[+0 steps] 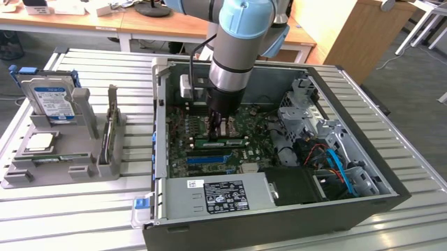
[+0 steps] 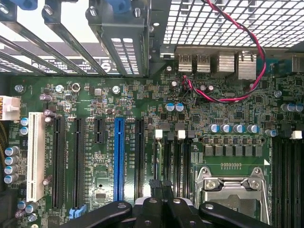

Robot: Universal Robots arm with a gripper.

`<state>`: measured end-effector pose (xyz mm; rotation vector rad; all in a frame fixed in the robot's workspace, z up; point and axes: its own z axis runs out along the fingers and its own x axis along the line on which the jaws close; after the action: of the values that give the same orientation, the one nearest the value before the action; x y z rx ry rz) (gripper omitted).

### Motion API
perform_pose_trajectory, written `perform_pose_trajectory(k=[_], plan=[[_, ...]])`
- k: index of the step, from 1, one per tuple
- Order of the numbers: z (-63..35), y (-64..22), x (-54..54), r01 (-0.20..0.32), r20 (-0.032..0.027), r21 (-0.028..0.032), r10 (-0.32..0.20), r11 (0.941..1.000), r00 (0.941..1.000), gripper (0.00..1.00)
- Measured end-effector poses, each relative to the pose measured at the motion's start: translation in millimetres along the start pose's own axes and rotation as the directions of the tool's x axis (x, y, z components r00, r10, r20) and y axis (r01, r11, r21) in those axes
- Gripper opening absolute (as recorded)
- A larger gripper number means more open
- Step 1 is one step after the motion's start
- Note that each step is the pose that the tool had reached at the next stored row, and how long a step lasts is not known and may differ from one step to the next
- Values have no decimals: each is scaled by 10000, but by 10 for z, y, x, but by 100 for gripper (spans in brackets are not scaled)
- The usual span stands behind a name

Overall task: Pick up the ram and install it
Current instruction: 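Press down the ram until it locks into place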

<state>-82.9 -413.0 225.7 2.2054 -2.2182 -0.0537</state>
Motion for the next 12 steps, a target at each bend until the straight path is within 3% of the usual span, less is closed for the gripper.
perform_pose_trajectory(k=[12], plan=[[18, 1, 0, 0, -1, 3, 0, 10000, 10000, 11]])
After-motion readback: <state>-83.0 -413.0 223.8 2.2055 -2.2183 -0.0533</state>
